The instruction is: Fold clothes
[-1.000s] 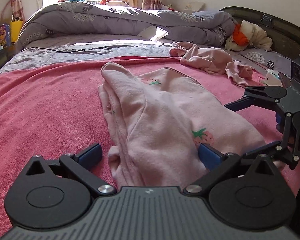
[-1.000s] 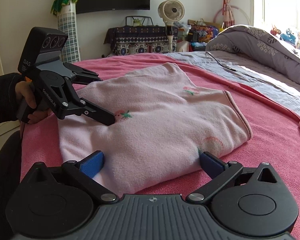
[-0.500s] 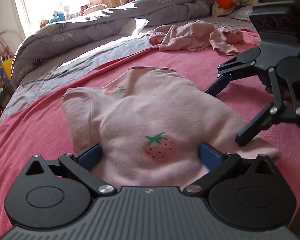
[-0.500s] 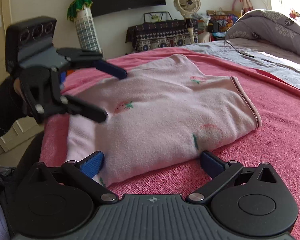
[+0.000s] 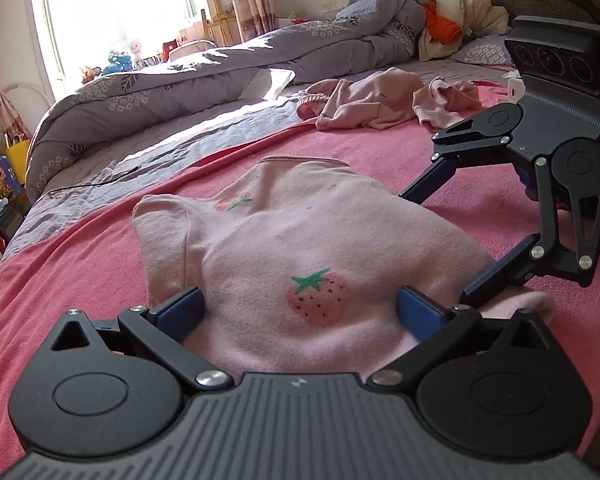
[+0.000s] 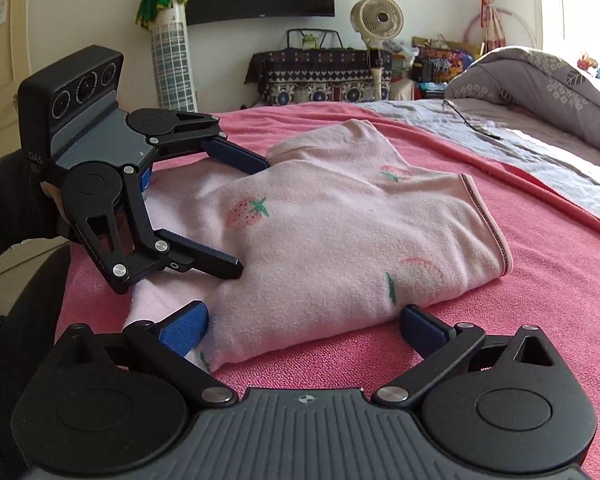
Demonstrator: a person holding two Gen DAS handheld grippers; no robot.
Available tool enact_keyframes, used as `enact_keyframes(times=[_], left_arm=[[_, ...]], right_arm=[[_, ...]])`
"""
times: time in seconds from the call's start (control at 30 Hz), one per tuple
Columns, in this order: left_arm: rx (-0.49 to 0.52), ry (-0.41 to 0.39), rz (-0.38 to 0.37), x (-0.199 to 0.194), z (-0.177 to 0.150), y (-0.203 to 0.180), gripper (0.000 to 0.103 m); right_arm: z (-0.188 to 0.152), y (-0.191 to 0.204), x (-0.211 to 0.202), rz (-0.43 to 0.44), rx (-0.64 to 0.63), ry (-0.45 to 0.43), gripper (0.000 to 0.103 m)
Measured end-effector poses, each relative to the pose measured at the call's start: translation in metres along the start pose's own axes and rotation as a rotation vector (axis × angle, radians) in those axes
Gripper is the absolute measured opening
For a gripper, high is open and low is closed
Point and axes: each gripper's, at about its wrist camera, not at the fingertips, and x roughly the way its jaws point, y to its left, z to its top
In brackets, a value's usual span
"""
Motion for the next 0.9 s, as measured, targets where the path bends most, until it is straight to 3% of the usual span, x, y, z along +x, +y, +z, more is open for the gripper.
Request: enact_keyframes(times=[0.13, 0.2, 0.3, 0.37, 0.43, 0.47, 0.5, 0.9], left_arm=[[0.084, 0.01, -0.077, -0.023, 0.015, 0.009, 0.103], [0.131, 0.008, -0.129, -0.029, 0.019, 0.015, 0.103], [0.107, 0.207, -0.099, 0.01, 0.014, 0.016, 0.103], [0.067, 0.152, -0.084, 0.009, 0.007, 0.015, 0.103], [0.083, 0.156, -0.055, 0.009, 0.005, 0.009, 0.103], [0.08, 0.149, -0.045, 0.008, 0.005, 0.007, 0.103], [0.083, 0.149, -0.037, 0.009, 0.004, 0.006, 0.103], [0.098, 0.135, -0.051, 0.008, 0.005, 0.008, 0.103]], right_arm=[[0.017, -0.007, -0.004, 0.061, -0.002, 0.026, 0.103], [0.033, -0.01, -0.009, 0.068, -0.041, -0.004, 0.103], [0.058, -0.015, -0.003, 0.079, -0.127, -0.035, 0.103], [0.063, -0.018, 0.021, 0.128, -0.194, 0.035, 0.103], [0.048, -0.024, 0.054, 0.215, -0.206, 0.122, 0.103], [0.035, -0.03, 0.054, 0.246, -0.162, 0.004, 0.103], [0.032, -0.03, 0.054, 0.245, -0.162, -0.014, 0.103], [0.029, -0.013, 0.048, 0.18, -0.249, -0.036, 0.103]])
